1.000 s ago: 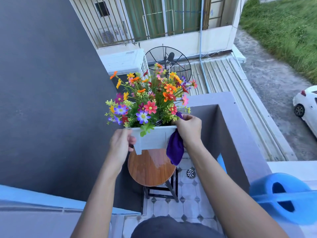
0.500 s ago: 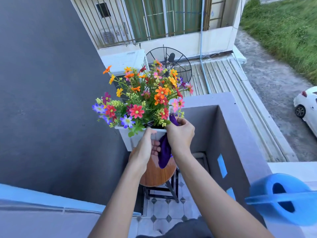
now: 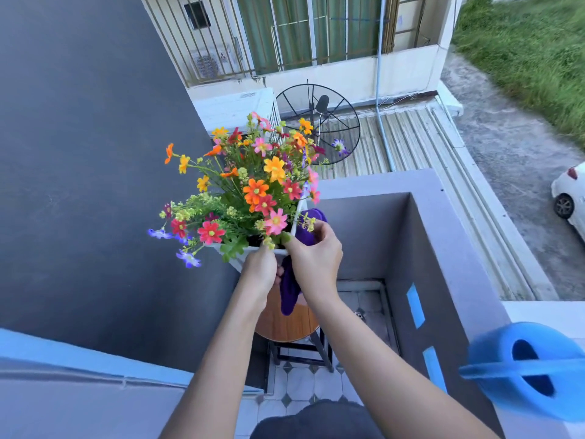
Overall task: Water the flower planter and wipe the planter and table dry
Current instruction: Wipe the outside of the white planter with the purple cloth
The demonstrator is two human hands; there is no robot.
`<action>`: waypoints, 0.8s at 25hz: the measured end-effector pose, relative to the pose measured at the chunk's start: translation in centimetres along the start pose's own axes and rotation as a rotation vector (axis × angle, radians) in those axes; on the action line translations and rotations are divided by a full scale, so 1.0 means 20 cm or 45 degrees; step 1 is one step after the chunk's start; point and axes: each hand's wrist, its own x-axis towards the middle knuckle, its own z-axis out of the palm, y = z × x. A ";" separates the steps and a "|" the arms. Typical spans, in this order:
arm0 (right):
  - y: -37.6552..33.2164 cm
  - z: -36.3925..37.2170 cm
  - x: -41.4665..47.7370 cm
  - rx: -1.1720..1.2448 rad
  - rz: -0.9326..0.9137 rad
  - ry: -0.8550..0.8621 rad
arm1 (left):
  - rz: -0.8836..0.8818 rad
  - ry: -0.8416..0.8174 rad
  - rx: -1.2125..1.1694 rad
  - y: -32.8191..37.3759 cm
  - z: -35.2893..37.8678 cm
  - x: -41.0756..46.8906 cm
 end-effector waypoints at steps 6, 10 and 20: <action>0.15 -0.06 -0.09 0.210 -0.197 -0.316 | -0.003 -0.025 -0.126 0.04 -0.10 0.04; 0.18 -0.05 -0.15 0.195 -0.310 -0.310 | -0.020 -0.056 -0.062 0.04 -0.12 0.04; 0.06 -0.05 0.35 0.062 -0.278 -0.044 | -0.040 -0.277 -0.154 0.05 -0.14 -0.01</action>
